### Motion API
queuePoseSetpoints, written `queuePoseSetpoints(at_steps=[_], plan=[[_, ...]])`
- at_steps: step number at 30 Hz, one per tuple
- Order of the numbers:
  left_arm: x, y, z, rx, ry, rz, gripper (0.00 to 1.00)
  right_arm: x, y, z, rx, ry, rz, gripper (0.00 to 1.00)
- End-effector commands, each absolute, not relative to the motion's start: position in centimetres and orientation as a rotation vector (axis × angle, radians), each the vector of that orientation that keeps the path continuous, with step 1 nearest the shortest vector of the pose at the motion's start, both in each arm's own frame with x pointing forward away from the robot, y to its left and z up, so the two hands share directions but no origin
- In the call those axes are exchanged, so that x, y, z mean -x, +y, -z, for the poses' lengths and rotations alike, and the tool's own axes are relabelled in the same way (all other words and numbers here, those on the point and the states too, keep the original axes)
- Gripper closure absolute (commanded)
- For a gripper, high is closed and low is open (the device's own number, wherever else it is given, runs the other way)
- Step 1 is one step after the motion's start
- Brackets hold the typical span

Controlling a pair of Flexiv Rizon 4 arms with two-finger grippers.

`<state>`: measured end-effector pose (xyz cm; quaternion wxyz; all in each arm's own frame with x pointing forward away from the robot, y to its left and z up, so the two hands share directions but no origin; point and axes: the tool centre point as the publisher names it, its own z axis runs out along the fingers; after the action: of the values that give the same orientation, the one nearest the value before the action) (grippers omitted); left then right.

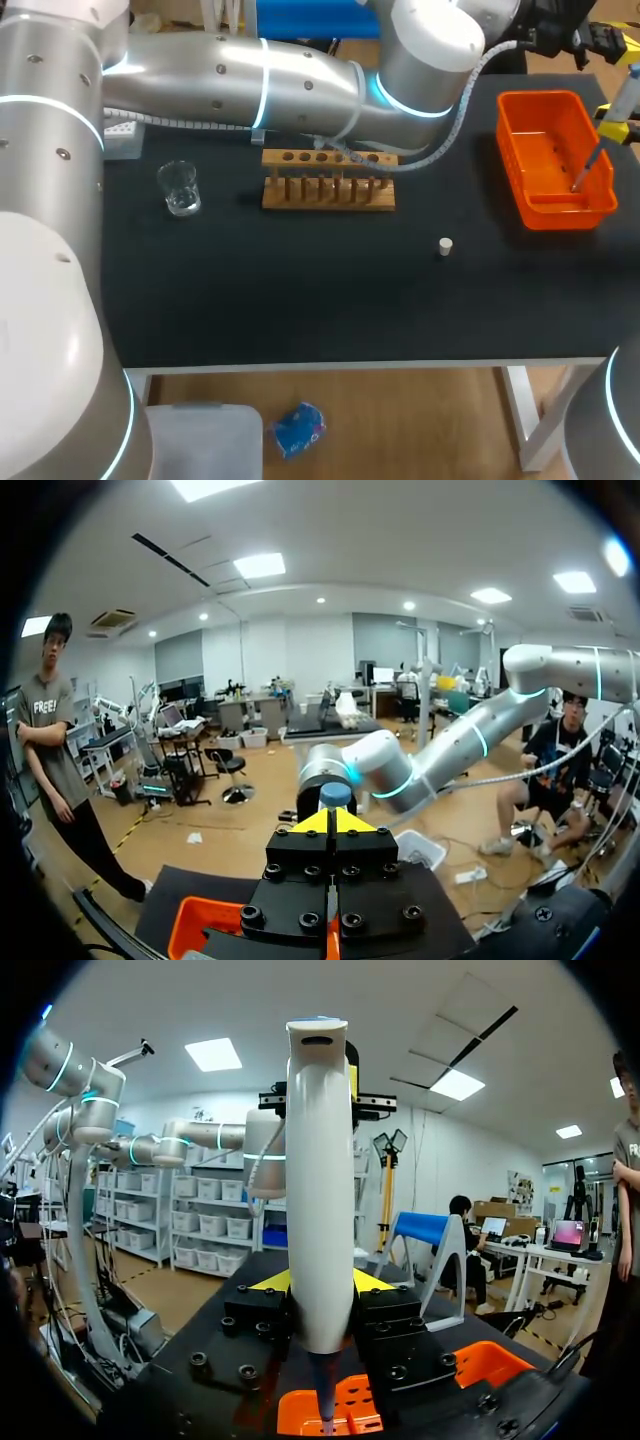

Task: Invert the test tube, pick up the pipette, mount the tip to pipette, aspirate from beaker and dispense into the tube, eject the tip, return the pipette, and cap with the stopper.

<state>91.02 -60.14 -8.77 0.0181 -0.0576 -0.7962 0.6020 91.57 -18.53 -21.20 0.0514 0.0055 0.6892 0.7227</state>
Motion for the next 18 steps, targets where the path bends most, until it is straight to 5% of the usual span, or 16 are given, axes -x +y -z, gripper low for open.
queuePoseSetpoints(at_steps=[1,18], plan=[[-91.1,-60.4,8.9,0.178,-2.474,-1.860,1.00,-91.7,-18.7,21.2,-0.011,2.099,-2.202,1.00],[-91.4,-60.6,10.0,0.156,-2.471,-1.815,1.00,-91.7,-18.7,21.2,-0.011,2.099,-2.202,1.00]])
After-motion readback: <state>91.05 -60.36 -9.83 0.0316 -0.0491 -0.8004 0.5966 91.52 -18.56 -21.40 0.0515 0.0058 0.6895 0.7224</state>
